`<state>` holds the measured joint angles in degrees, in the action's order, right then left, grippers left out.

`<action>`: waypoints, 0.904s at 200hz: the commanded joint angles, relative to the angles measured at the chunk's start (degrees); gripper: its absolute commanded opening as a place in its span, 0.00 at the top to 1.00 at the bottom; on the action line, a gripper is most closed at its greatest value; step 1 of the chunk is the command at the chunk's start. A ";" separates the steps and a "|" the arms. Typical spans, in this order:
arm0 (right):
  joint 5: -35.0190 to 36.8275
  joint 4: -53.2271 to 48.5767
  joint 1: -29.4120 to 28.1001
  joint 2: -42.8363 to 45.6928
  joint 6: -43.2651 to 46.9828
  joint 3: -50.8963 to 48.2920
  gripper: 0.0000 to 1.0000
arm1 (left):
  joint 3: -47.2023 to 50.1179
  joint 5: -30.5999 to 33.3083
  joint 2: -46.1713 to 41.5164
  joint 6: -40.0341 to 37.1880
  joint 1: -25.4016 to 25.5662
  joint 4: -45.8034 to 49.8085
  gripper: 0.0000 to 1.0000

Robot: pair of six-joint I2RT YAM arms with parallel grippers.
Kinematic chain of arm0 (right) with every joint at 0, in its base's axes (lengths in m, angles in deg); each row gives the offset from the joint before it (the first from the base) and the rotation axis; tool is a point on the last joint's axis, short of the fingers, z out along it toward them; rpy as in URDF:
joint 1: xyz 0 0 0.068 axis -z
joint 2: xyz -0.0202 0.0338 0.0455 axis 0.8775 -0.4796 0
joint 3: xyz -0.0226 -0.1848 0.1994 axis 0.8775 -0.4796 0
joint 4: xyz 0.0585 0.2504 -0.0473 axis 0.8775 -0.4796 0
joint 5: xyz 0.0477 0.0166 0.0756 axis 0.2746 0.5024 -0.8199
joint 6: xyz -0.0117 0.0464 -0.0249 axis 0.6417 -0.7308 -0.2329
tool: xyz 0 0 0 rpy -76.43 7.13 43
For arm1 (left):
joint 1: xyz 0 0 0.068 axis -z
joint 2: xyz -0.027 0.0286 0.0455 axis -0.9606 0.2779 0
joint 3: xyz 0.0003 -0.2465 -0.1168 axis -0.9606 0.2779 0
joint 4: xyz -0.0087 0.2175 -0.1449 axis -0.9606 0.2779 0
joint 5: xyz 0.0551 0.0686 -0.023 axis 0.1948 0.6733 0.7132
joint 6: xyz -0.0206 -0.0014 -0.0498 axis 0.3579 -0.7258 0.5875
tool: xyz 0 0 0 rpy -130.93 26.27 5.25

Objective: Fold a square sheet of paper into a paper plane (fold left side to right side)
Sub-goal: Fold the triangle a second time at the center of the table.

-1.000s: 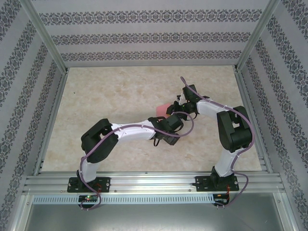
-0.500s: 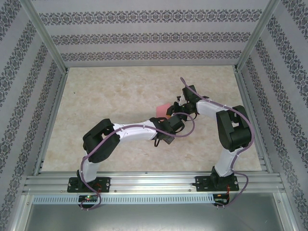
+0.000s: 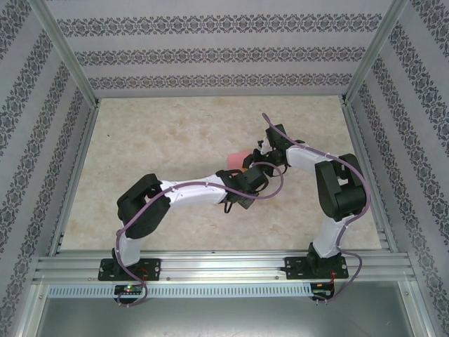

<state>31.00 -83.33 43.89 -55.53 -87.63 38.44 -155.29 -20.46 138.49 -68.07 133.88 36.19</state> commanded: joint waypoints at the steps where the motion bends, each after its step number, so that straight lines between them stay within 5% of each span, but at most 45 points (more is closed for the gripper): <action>1: 2.33 -0.05 1.21 4.03 1.82 1.24 0.63 | 0.82 -2.08 -3.64 0.90 -0.82 0.05 1.00; 43: 5.54 0.35 4.48 12.61 3.29 -1.76 0.45 | 4.08 -9.08 -5.83 1.86 -3.12 -3.91 1.00; 68: 4.55 -0.02 6.33 16.87 4.96 -5.45 0.44 | 6.77 -14.58 -7.08 3.06 -5.59 -7.15 1.00; 122: 0.14 3.89 5.48 20.78 4.61 -15.36 0.65 | 11.80 -25.81 -9.62 5.07 -11.72 -13.40 0.98; 181: 2.55 9.43 -3.56 17.99 0.58 -19.93 0.83 | 14.91 -33.97 -10.06 5.84 -17.17 -18.00 0.97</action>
<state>32.75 -78.90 43.54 -36.18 -85.01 19.49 -141.23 -49.37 129.57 -63.48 118.38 22.51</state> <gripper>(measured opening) 0.193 0.059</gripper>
